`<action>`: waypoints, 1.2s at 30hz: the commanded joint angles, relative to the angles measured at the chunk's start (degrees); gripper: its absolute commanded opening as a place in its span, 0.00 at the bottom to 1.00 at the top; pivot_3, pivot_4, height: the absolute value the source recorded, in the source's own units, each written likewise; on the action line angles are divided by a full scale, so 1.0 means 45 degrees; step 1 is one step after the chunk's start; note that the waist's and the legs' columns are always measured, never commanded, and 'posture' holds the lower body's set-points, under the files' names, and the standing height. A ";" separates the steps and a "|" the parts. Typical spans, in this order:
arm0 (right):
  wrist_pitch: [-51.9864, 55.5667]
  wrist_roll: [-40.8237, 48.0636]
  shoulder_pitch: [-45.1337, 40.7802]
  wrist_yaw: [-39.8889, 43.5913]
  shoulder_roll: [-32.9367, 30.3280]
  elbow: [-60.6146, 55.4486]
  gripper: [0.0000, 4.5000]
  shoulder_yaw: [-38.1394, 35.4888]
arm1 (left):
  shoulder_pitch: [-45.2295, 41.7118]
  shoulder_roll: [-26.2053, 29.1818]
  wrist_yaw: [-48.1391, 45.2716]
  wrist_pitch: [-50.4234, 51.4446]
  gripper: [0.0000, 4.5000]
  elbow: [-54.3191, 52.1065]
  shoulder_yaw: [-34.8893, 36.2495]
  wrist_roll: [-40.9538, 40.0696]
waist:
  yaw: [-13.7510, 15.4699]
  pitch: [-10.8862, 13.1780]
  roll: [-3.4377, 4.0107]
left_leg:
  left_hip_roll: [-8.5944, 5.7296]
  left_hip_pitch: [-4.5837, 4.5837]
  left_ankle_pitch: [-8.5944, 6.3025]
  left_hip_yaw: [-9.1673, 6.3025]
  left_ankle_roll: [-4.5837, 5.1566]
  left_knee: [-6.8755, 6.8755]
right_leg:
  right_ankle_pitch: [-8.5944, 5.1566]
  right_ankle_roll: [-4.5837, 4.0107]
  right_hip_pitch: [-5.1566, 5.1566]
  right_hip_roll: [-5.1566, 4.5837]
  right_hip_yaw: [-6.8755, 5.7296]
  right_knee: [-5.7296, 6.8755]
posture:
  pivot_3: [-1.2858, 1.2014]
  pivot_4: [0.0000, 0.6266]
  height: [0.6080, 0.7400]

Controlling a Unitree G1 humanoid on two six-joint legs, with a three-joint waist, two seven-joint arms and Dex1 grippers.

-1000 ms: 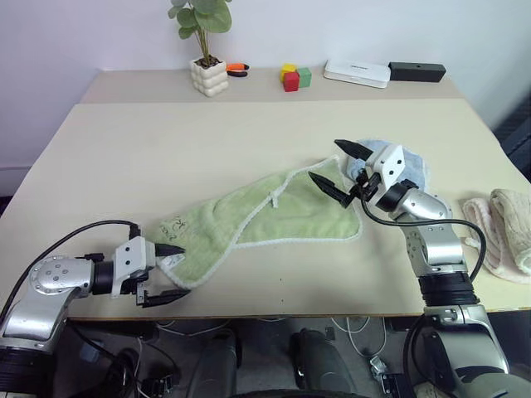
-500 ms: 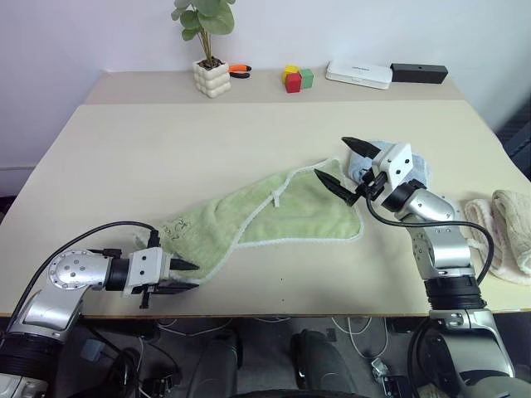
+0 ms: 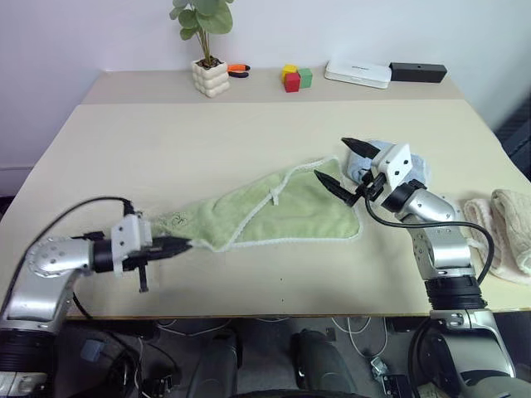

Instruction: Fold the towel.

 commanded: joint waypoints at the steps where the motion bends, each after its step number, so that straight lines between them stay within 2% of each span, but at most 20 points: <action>1: -0.1207 -0.1491 -0.0987 -0.0381 -0.0288 0.1299 1.00 0.0637 | 0.0351 0.0279 0.0076 0.0104 0.02 -0.0960 0.1032 -0.0562 | -0.0024 0.0001 0.0001 | 0.0001 0.0001 0.0000 0.0005 0.0000 -0.0001 | 0.0000 -0.0001 -0.0002 0.0000 0.0001 0.0001 | 0.52 0.24 1.00; 11: -0.3937 -0.3651 -0.3105 -0.0935 -0.0520 0.5389 1.00 0.1921 | 0.2577 -0.0045 0.0686 0.0161 0.02 -0.2968 0.3194 -0.1112 | 0.0034 0.0004 -0.0003 | 0.0022 -0.0001 -0.0001 0.0008 0.0000 -0.0008 | -0.0002 -0.0006 -0.0003 0.0012 0.0002 -0.0006 | 0.52 0.24 1.00; 15: -0.4076 -0.2963 -0.2997 -0.0336 -0.0095 0.5035 1.00 0.1884 | 0.3023 -0.0455 0.1208 0.0331 0.02 -0.3348 0.3483 -0.1271 | 0.0023 0.0003 -0.0005 | 0.0021 -0.0001 0.0000 0.0006 0.0000 -0.0005 | -0.0003 -0.0009 0.0001 0.0013 0.0003 -0.0006 | 0.52 0.24 1.00; 20: -0.4679 -0.3590 -0.3187 -0.0593 -0.0156 0.5695 1.00 0.2211 | 0.3612 -0.0553 0.1542 0.1298 0.02 -0.4111 0.4348 -0.2324 | 0.0016 0.0005 -0.0005 | 0.0039 -0.0001 -0.0001 0.0006 0.0000 -0.0006 | 0.0002 -0.0007 -0.0002 0.0026 0.0002 -0.0003 | 0.52 0.24 1.00; 25: -0.5316 -0.3986 -0.3738 -0.0763 -0.0391 0.6401 1.00 0.2311 | 0.4542 -0.0732 0.1579 0.1385 0.02 -0.4626 0.4842 -0.2423 | 0.0016 0.0005 -0.0004 | 0.0036 0.0000 -0.0001 0.0011 -0.0001 -0.0005 | -0.0011 -0.0037 -0.0001 0.0028 0.0004 -0.0006 | 0.52 0.24 1.00; 31: -0.6476 -0.5991 -0.4684 -0.2328 -0.0905 0.8172 1.00 0.3162 | 0.5811 -0.1321 0.1747 0.1222 0.02 -0.5195 0.5085 -0.2223 | 0.0012 0.0005 -0.0006 | 0.0037 0.0002 -0.0001 0.0014 -0.0001 -0.0006 | -0.0014 -0.0054 -0.0002 0.0029 0.0005 -0.0008 | 0.52 0.24 1.00; 36: -0.7167 -0.6607 -0.5663 -0.3041 -0.1326 0.9657 1.00 0.3396 | 0.6167 -0.1464 0.1932 0.1306 0.02 -0.5563 0.5187 -0.2352 | 0.0021 0.0007 -0.0010 | 0.0034 0.0000 0.0000 0.0014 -0.0001 0.0003 | -0.0013 -0.0062 0.0001 0.0027 0.0006 -0.0008 | 0.52 0.24 1.00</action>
